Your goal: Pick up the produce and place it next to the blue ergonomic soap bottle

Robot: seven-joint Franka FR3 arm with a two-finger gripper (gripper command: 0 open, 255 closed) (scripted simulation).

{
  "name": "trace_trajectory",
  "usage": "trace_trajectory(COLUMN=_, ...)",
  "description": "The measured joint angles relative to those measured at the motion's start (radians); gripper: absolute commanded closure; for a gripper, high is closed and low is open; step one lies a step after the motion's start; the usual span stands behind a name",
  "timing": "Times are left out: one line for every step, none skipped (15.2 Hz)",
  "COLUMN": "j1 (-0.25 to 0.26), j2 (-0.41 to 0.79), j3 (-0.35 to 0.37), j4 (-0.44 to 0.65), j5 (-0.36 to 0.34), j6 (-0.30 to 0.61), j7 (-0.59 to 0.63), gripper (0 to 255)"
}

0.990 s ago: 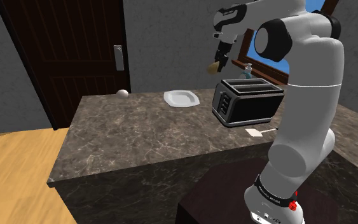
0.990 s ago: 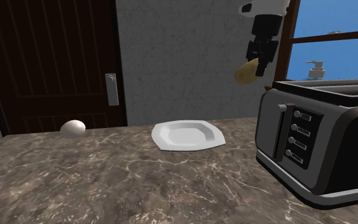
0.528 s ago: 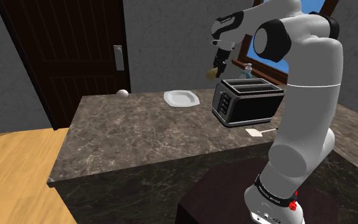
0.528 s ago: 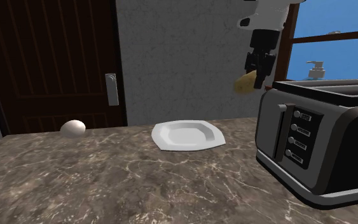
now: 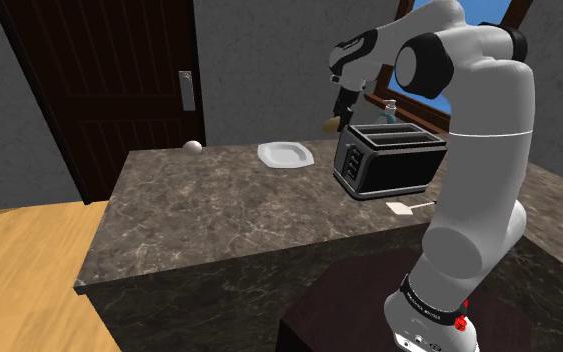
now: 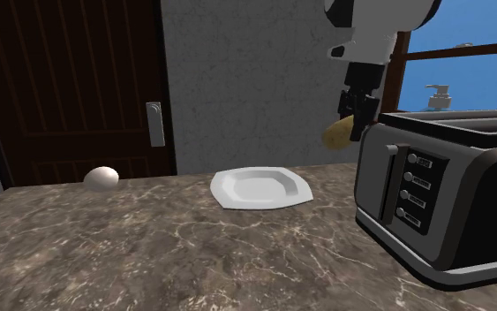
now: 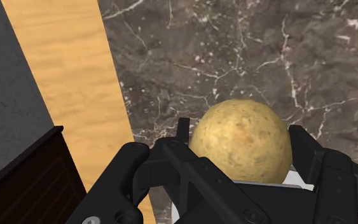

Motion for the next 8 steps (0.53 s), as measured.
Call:
trace_trajectory(j1=-0.001, j2=0.003, j3=0.001, j4=-0.007, j5=0.002, j6=0.009, j7=-0.003, gripper=255)
trace_trajectory(j1=0.0, j2=0.005, j3=0.002, j4=-0.017, j5=0.005, j6=0.021, j7=-0.006, gripper=255)
trace_trajectory(j1=-0.002, j2=0.012, j3=0.004, j4=-0.02, j5=0.009, j6=0.03, j7=-0.009, gripper=255)
trace_trajectory(j1=-0.002, j2=0.015, j3=0.005, j4=-0.028, j5=0.012, j6=0.041, j7=-0.012, gripper=255)
trace_trajectory(j1=-0.002, j2=0.019, j3=0.006, j4=-0.04, j5=0.016, j6=0.055, j7=-0.015, gripper=255)
trace_trajectory(j1=-0.003, j2=0.024, j3=0.008, j4=-0.046, j5=0.02, j6=0.066, j7=-0.019, gripper=255)
trace_trajectory(j1=-0.004, j2=0.029, j3=0.01, j4=-0.052, j5=0.023, j6=0.075, j7=-0.022, gripper=255)
trace_trajectory(j1=-0.005, j2=0.034, j3=0.011, j4=-0.06, j5=0.027, j6=0.088, j7=-0.026, gripper=255)
